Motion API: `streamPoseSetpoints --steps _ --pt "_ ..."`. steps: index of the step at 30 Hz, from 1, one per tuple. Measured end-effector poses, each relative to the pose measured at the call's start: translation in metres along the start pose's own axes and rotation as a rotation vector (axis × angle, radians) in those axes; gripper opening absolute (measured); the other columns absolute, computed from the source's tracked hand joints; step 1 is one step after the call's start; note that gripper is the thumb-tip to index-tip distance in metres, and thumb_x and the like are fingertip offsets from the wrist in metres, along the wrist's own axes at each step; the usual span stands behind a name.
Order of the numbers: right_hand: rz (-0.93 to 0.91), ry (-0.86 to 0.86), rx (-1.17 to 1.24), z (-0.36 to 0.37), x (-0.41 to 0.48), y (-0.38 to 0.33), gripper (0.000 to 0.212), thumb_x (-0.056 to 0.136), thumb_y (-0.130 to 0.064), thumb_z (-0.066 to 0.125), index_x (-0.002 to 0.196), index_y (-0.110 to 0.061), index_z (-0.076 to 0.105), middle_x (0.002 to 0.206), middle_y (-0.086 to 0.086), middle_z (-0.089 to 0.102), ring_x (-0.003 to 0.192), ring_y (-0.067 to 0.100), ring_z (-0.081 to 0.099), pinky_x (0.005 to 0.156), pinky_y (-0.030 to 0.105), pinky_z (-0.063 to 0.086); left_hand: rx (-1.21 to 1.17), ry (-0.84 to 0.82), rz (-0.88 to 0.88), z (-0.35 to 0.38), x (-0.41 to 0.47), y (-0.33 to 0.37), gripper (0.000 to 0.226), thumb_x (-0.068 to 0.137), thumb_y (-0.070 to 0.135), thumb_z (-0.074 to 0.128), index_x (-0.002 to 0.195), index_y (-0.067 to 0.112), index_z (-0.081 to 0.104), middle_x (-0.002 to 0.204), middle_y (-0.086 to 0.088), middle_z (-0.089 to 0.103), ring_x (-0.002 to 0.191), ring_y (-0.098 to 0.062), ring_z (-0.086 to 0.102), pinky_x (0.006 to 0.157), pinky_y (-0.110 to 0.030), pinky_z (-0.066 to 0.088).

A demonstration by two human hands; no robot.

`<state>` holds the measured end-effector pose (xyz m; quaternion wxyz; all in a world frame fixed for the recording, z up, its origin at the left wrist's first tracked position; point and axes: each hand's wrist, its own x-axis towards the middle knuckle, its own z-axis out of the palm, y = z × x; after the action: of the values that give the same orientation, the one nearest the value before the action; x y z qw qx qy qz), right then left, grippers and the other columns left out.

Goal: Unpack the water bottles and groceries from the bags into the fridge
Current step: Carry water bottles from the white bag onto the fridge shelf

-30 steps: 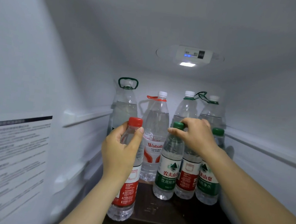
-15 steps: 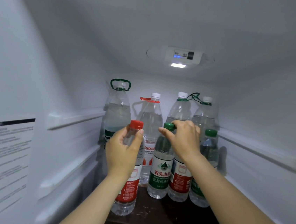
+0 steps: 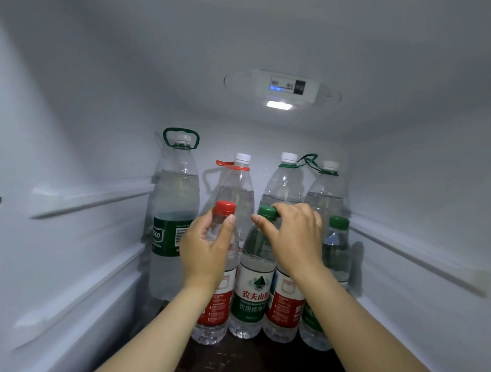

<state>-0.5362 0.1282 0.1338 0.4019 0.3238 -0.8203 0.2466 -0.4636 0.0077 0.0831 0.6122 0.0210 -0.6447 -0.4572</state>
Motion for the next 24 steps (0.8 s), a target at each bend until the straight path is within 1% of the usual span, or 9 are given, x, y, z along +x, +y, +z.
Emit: streamPoseSetpoints --steps 3,7,8,11,14,16,19,21,24 --pt "-0.003 -0.001 -0.006 -0.001 -0.001 0.002 0.050 0.088 -0.065 0.043 0.105 -0.023 0.064 0.105 -0.007 0.064 0.108 0.015 0.049 0.100 0.036 0.030 0.001 0.001 0.032 0.004 0.003 -0.007 0.020 0.081 0.058 0.050 0.085 0.042 0.062 0.081 0.013 0.068 0.080 0.002 0.060 0.066 -0.001 0.037" --pt "-0.002 -0.010 -0.016 -0.002 -0.001 0.003 0.052 0.088 -0.066 0.041 0.106 -0.024 0.064 0.106 -0.008 0.064 0.109 0.015 0.049 0.101 0.037 0.029 -0.010 0.006 0.006 0.004 0.008 -0.013 0.014 0.084 0.054 0.051 0.088 0.045 0.061 0.085 0.016 0.068 0.084 0.007 0.059 0.070 -0.001 0.038" --pt "-0.003 -0.012 -0.012 -0.002 -0.001 0.003 0.052 0.088 -0.066 0.041 0.106 -0.024 0.064 0.106 -0.008 0.064 0.109 0.015 0.049 0.101 0.037 0.029 -0.013 0.007 0.002 0.004 0.009 -0.014 0.017 0.084 0.055 0.051 0.088 0.043 0.062 0.085 0.016 0.068 0.083 0.006 0.059 0.070 -0.005 0.040" --pt "-0.018 -0.016 0.001 -0.002 -0.002 -0.001 0.051 0.088 -0.066 0.041 0.107 -0.024 0.063 0.107 -0.008 0.064 0.110 0.015 0.048 0.102 0.036 0.029 -0.008 -0.017 0.016 0.007 0.009 -0.019 0.035 0.082 0.060 0.046 0.088 0.032 0.066 0.081 0.008 0.068 0.077 -0.003 0.060 0.068 -0.019 0.043" --pt "-0.032 -0.015 0.012 -0.002 -0.003 -0.003 0.050 0.089 -0.065 0.041 0.106 -0.023 0.063 0.106 -0.007 0.063 0.111 0.015 0.048 0.102 0.036 0.028 -0.007 -0.028 0.026 0.008 0.009 -0.023 0.042 0.083 0.061 0.044 0.090 0.027 0.068 0.083 0.006 0.068 0.082 -0.009 0.062 0.070 -0.022 0.045" --pt "-0.052 0.002 0.058 -0.002 -0.005 -0.002 0.047 0.090 -0.062 0.042 0.105 -0.023 0.062 0.106 -0.008 0.063 0.111 0.015 0.048 0.103 0.036 0.027 -0.002 -0.011 0.026 0.009 0.010 -0.026 0.045 0.084 0.061 0.044 0.092 0.024 0.068 0.083 0.006 0.068 0.082 -0.009 0.062 0.070 -0.023 0.045" --pt "-0.071 0.009 0.132 -0.006 -0.009 0.000 0.040 0.093 -0.052 0.047 0.116 -0.022 0.060 0.115 -0.007 0.060 0.118 0.014 0.044 0.106 0.033 0.024 0.001 -0.017 0.026 0.012 0.013 -0.027 0.044 0.085 0.060 0.043 0.093 0.025 0.068 0.084 0.007 0.068 0.083 -0.007 0.062 0.071 -0.023 0.045" --pt "-0.059 -0.012 0.154 -0.009 -0.009 -0.001 0.041 0.094 -0.046 0.052 0.125 -0.020 0.056 0.123 -0.006 0.057 0.123 0.012 0.039 0.108 0.031 0.022 0.006 -0.030 0.032 0.014 0.014 -0.028 0.044 0.086 0.059 0.043 0.095 0.024 0.068 0.084 0.008 0.067 0.083 -0.007 0.061 0.071 -0.022 0.045" --pt "-0.058 -0.010 0.188 -0.011 -0.009 -0.003 0.041 0.093 -0.040 0.056 0.129 -0.020 0.054 0.127 -0.006 0.056 0.126 0.011 0.039 0.111 0.031 0.022 0.004 -0.043 0.026 0.012 0.013 -0.031 0.044 0.086 0.060 0.043 0.097 0.025 0.068 0.087 0.008 0.067 0.086 -0.006 0.061 0.073 -0.023 0.046"
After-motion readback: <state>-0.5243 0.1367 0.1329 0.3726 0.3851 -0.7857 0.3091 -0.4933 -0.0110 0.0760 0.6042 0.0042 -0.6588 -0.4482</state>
